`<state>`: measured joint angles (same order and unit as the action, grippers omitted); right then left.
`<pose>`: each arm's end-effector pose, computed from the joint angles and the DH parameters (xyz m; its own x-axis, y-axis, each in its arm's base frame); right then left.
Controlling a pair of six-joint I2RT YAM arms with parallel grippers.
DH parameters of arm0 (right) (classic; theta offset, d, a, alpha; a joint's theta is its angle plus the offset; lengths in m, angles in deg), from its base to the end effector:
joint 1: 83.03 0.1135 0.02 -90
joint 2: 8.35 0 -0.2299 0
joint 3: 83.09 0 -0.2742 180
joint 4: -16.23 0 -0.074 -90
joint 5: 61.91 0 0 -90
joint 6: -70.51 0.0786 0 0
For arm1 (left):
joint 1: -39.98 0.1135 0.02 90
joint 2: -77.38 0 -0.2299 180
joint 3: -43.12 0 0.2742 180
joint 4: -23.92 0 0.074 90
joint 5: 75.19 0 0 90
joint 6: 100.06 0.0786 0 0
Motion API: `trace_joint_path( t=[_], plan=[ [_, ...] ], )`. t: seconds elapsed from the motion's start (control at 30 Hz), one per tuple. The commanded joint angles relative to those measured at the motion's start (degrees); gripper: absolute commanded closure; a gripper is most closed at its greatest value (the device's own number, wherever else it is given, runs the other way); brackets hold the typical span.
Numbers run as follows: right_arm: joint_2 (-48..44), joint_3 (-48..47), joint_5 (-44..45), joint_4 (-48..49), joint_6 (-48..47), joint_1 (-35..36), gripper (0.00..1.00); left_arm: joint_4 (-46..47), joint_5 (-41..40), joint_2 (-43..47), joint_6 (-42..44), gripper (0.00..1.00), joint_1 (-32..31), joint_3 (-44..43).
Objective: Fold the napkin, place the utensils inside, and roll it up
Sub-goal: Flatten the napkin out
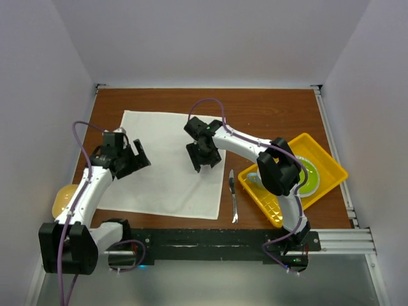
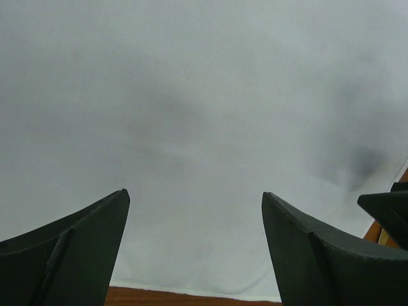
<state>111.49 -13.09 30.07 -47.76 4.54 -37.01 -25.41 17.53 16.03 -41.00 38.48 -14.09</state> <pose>0.3124 0.3198 0.1195 -0.8993 -0.3458 -0.2679 -0.3791 0.9216 0.0831 0.2738 -0.0109 0.1729 -0.7169 -0.4950 -0.4909 -0.3663 0.8666 -0.3387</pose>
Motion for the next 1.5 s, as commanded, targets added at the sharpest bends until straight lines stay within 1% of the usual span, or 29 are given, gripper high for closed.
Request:
trace_joint_path(
  t=[0.0, 0.1, 0.2, 0.23, 0.3, 0.33, 0.37, 0.57, 0.73, 0.9, 0.97, 1.07, 1.1, 1.13, 1.17, 1.2, 1.23, 1.27, 1.3, 1.33, 1.4, 1.43, 1.47],
  plan=[
    [0.2, 0.5, 2.0, 2.1, 1.5, -0.1, 0.36, 2.2, 1.9, -3.9, 0.0, 0.12, -0.7, 2.4],
    [1.5, -1.0, 2.5, 1.5, 0.2, -0.1, 0.35, 4.4, -2.2, -7.8, 2.3, 0.17, -0.7, 1.1],
    [3.3, -2.3, 4.1, 1.2, -0.7, -0.3, 0.35, 6.6, -2.5, -13.0, 3.9, 0.36, -0.7, -2.2],
    [3.8, -2.7, 5.0, 1.0, -0.9, -0.4, 0.35, 7.5, -2.5, -14.1, 3.9, 0.4, -0.7, -2.8],
    [5.6, -4.1, 5.6, 0.0, -1.3, -0.8, 0.35, 9.5, -2.5, -17.5, 3.9, 0.42, -0.7, -4.4],
    [5.9, -4.5, 6.3, -0.3, -1.4, -1.0, 0.35, 10.1, -2.5, -18.7, 3.6, 0.46, -0.7, -4.9],
    [6.3, -4.9, 6.6, -0.4, -1.6, -1.3, 0.35, 10.5, -4.0, -21.1, 3.3, 0.47, -0.6, -5.8],
    [8.7, -7.8, 6.7, -0.3, -3.7, -4.2, 0.35, 11.9, -4.2, -29.2, 1.9, 0.49, -0.7, -8.6],
    [13.3, -14.5, 7.1, -1.8, -5.8, -6.9, 0.35, 12.5, -3.3, -33.8, 1.2, 0.49, -0.7, -11.7],
    [16.1, -22.0, 6.2, -3.5, -8.5, -8.7, 0.34, 9.6, -3.9, -37.5, 2.2, 0.49, -0.7, -16.9],
    [16.1, -24.3, 5.8, -3.9, -8.9, -8.7, 0.33, 8.8, -5.2, -36.4, 2.1, 0.47, -0.7, -18.2],
    [14.5, -25.8, 5.3, -5.3, -8.7, -8.1, 0.29, 6.4, -7.3, -32.7, 1.5, 0.4, -0.7, -18.8],
    [13.8, -25.9, 5.3, -5.6, -8.6, -7.8, 0.28, 5.7, -7.9, -31.3, 0.6, 0.36, -0.7, -18.7],
    [12.9, -26.0, 5.7, -5.9, -8.6, -7.4, 0.26, 5.0, -9.1, -27.9, 0.0, 0.33, -0.7, -18.2],
    [11.1, -25.7, 6.0, -6.0, -8.6, -6.3, 0.21, 4.2, -10.0, -25.8, -0.8, 0.32, -0.7, -17.6],
    [10.0, -25.3, 6.3, -6.0, -8.7, -5.5, 0.19, 3.7, -11.1, -23.4, -3.1, 0.29, -0.7, -15.5],
    [8.9, -24.5, 6.4, -4.9, -9.0, -4.8, 0.17, 3.5, -12.4, -18.3, -4.3, 0.28, -0.7, -14.1],
    [8.0, -22.2, 5.8, -4.0, -9.0, -3.5, 0.13, 3.0, -12.9, -15.4, -5.5, 0.28, -0.7, -12.5],
    [5.9, -20.8, 5.2, -3.1, -9.0, -2.9, 0.12, 2.5, -13.3, -12.8, -7.7, 0.25, -0.7, -9.9],
    [5.0, -19.4, 4.0, -1.5, -8.8, -2.3, 0.11, 2.0, -13.5, -7.1, -8.5, 0.23, -0.7, -8.9],
    [2.4, -15.3, 3.2, 0.6, -8.7, -0.2, 0.09, -0.3, -14.0, -1.4, -10.7, 0.18, -0.7, -7.0],
    [1.9, -14.4, 2.9, 2.2, -8.0, 0.5, 0.09, -1.4, -14.9, 3.5, -11.2, 0.17, -0.7, -7.0],
    [1.5, -13.6, 1.6, 2.7, -7.5, 2.0, 0.09, -4.9, -15.9, 5.4, -11.8, 0.17, -0.7, -7.5]
  ],
)
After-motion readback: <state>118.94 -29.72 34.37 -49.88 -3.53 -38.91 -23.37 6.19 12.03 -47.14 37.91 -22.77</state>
